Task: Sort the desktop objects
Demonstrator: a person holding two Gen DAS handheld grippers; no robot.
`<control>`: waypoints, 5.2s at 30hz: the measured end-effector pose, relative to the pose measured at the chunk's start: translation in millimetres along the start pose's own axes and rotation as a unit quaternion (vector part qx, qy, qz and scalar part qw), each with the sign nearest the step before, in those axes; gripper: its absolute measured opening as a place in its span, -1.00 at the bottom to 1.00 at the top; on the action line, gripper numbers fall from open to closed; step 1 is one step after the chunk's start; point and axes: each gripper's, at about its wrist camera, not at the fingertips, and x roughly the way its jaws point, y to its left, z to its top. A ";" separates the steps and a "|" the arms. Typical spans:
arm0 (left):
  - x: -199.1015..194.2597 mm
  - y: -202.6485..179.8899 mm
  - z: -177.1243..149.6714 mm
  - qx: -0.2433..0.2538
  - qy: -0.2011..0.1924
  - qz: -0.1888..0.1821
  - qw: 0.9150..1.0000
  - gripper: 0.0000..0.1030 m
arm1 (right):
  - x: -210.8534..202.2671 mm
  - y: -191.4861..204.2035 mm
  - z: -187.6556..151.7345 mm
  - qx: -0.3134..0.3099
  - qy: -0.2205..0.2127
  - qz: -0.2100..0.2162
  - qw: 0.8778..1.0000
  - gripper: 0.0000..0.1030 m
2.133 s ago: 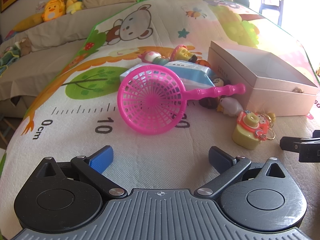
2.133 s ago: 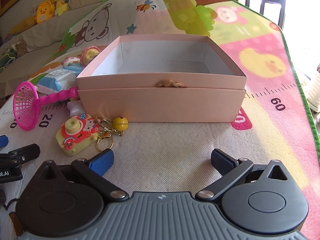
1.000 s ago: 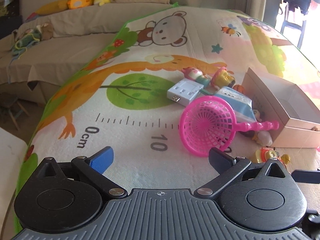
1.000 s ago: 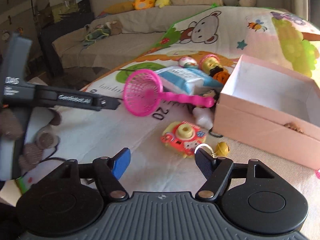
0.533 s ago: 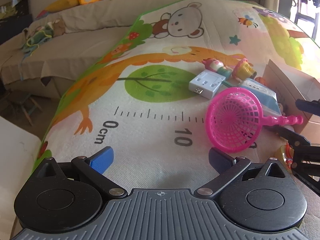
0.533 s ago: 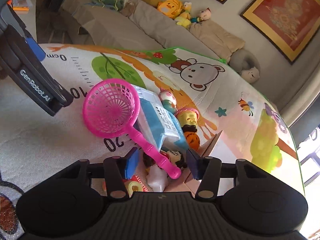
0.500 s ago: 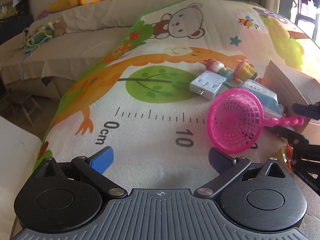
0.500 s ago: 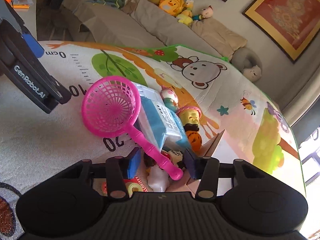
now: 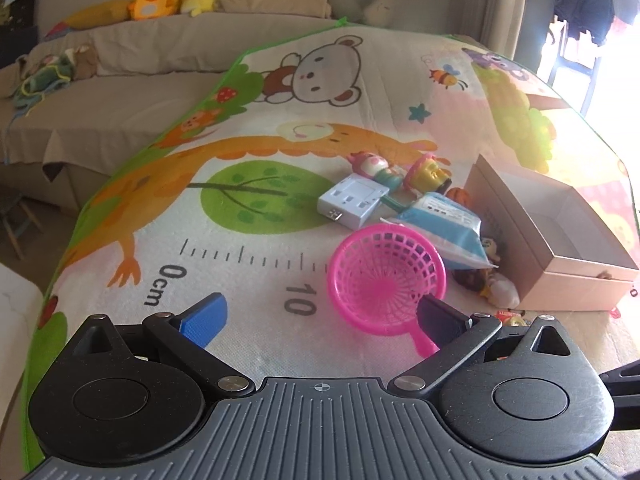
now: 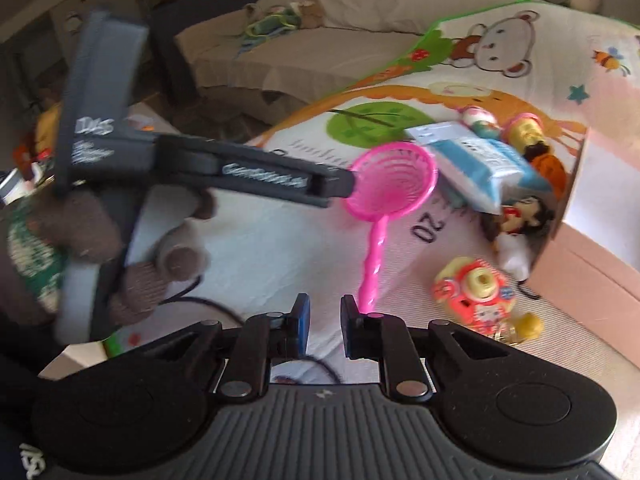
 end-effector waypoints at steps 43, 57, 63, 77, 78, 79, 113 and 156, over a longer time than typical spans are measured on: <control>-9.4 -13.7 -46.4 0.094 0.017 -0.043 0.995 1.00 | -28.4 -82.2 -71.6 0.138 -0.099 -0.184 0.968 0.27; 51.9 -50.7 4.3 0.084 0.027 -0.011 0.996 1.00 | -31.7 -70.6 -75.5 0.113 -0.120 -0.206 0.965 0.50; 61.5 -48.9 9.1 0.072 0.043 -0.020 0.996 0.68 | -33.5 -66.7 -76.3 0.104 -0.128 -0.213 0.963 0.62; 3.1 -46.9 -38.1 0.110 0.041 -0.060 0.991 0.68 | -23.1 -51.1 -44.9 0.071 -0.110 -0.232 0.964 0.62; 2.0 -47.1 -39.3 0.113 0.039 -0.058 0.991 0.69 | -23.4 -50.0 -42.5 0.059 -0.111 -0.237 0.963 0.62; 0.4 -46.4 -40.4 0.115 0.037 -0.055 0.991 0.69 | -27.1 -48.1 -41.2 0.043 -0.113 -0.244 0.962 0.62; -7.5 -50.1 -52.6 0.130 0.042 -0.072 0.988 0.58 | -6.9 -74.1 -28.4 0.129 -0.019 -0.204 0.970 0.12; 37.4 -229.8 71.1 0.211 -0.080 -0.273 0.935 0.81 | -188.7 -187.2 78.1 0.223 -0.242 -0.156 0.931 0.11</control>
